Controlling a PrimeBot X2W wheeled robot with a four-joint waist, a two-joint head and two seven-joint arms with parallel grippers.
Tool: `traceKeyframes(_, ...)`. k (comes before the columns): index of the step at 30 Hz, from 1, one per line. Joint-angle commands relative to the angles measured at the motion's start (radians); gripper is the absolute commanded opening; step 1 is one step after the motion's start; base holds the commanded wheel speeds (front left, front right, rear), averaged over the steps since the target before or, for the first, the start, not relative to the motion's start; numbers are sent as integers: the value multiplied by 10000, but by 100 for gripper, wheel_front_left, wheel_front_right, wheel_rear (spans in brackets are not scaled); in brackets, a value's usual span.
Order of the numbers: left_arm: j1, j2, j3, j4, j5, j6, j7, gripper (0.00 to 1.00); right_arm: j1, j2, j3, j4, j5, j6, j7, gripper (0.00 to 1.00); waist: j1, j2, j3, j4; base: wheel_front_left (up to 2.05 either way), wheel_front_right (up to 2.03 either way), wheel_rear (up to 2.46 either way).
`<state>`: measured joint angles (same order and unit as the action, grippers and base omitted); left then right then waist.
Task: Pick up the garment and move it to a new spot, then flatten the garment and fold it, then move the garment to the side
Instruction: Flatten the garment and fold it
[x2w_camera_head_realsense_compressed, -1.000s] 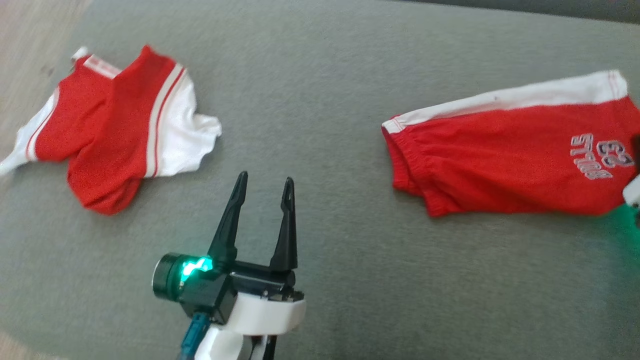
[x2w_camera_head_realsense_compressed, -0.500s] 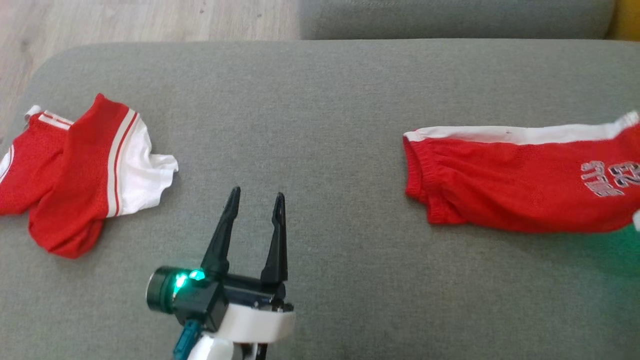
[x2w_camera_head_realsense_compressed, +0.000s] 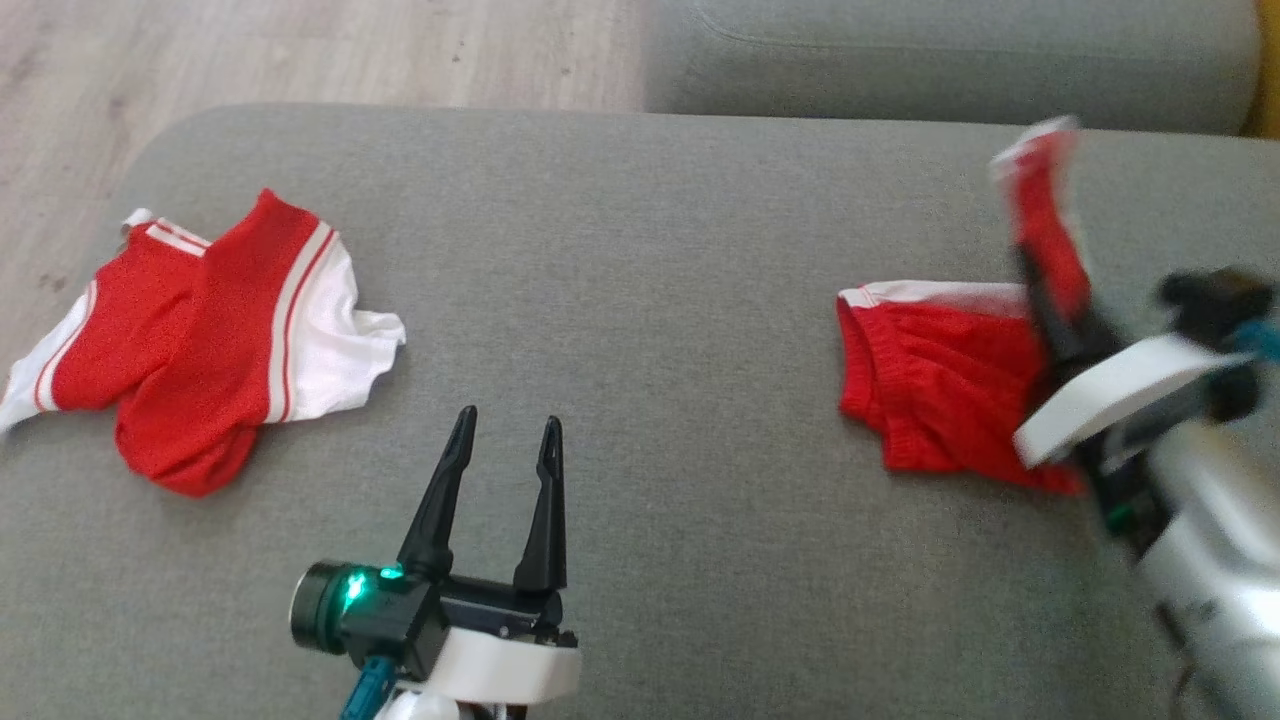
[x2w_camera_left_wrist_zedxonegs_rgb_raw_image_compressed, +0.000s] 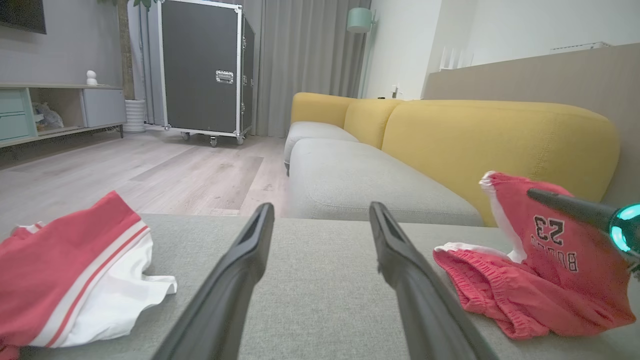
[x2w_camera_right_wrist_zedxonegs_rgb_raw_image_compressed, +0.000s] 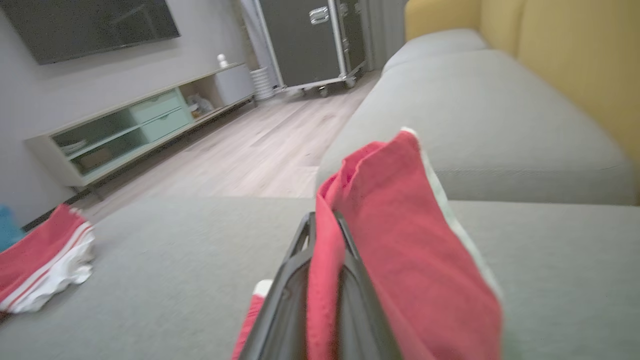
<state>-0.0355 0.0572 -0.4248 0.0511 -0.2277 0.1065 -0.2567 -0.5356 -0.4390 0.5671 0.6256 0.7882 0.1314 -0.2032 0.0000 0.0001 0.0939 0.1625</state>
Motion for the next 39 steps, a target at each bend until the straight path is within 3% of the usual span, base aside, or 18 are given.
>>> traceKeyframes(1, -171, -64, 312, -289, -8, -12, -51, 100, 193, -5, 126, -264, -52, -7, -2, 0, 0, -1, -80, 95, 0, 0, 0)
traceKeyframes(3, -129, -66, 329, -335, -12, 4, -51, 100, 579, 454, 413, -519, -102, -7, 178, 0, 0, -1, -140, 174, 0, 0, 0)
traceKeyframes(4, -102, -66, 342, -355, -11, 20, -51, 100, 785, 653, 552, -598, -103, -7, 284, 9, 0, -1, -175, 199, 0, 0, 0)
traceKeyframes(5, -73, -67, 362, -382, -28, 37, -51, 100, 965, 792, 621, -619, -143, -7, 312, 49, 0, -1, -209, 219, 0, 0, 0)
traceKeyframes(6, -41, -67, 379, -399, -53, 40, -51, 100, 1099, 886, 602, -601, -243, -7, 233, 100, 0, -1, -249, 234, 0, 0, 0)
traceKeyframes(11, 275, -68, 636, -553, -223, 117, -51, 100, 1861, 1118, -89, -1046, -698, -7, -463, 100, 0, -1, -642, 156, 0, 0, 0)
traceKeyframes(14, 631, -69, 876, -636, -280, 184, -51, 100, 2531, 1032, -1114, -1455, -1745, -7, -572, 100, 0, -1, -967, 3, 0, 0, 0)
traceKeyframes(19, 1356, -69, 1431, -873, -208, 165, -51, 100, 4406, 1891, -3448, -3233, -3398, -7, -582, 100, 0, -1, -1336, -303, 0, 0, 0)
traceKeyframes(23, 1997, -69, 1975, -1042, -63, 53, -51, 100, 5692, 2540, -4584, -4268, -4479, -7, -584, 100, 0, -1, -1558, -456, 0, 0, 0)
traceKeyframes(29, 2789, -69, 2637, -943, 222, -59, -51, 100, 6792, 2841, -4583, -5130, -5353, -7, -585, 100, 0, -1, -1795, -665, 0, 0, 0)
traceKeyframes(39, 2940, -70, 3035, -666, 914, -445, -51, 100, 7015, 2992, -4597, -5236, -5622, -7, -585, 100, 0, -1, -1868, -887, 0, 0, 0)
